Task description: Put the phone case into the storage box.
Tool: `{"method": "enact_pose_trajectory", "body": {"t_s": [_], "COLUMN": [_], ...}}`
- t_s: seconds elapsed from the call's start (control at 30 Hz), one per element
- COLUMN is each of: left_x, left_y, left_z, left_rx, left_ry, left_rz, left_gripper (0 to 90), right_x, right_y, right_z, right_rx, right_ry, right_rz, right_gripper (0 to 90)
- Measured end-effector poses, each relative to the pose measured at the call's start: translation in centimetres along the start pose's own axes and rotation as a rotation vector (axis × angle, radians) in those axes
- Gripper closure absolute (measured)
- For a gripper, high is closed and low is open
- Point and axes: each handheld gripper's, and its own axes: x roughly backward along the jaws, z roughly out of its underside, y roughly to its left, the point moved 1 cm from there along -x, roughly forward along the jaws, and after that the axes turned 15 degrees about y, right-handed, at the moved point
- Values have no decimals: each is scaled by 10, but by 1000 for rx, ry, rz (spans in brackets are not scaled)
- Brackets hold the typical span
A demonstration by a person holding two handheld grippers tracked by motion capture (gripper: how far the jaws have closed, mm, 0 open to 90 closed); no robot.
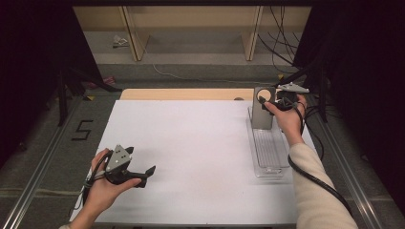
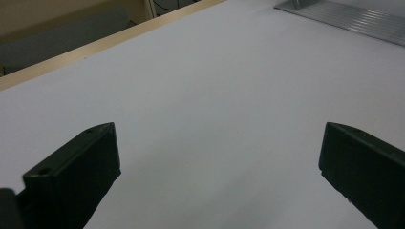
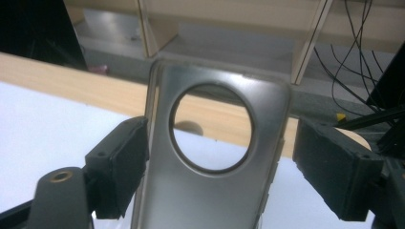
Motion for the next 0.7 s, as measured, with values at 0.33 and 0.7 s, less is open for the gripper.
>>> {"method": "enact_pose_trajectory", "body": {"t_s": [0.33, 0.7], "left_x": [1, 1], "left_y": [0, -1], "left_z": [-1, -1], "left_rx": [0, 3], "left_ry": [-5, -6], "left_rz": [-1, 1], "left_gripper": [0, 0], "right_x": [22, 28], "right_y": [-7, -4], "right_z": [-5, 3], "right_rx": [-73, -62], "right_ry": [-54, -23], "right_rz": [-24, -53], "right_gripper": [260, 287]}}
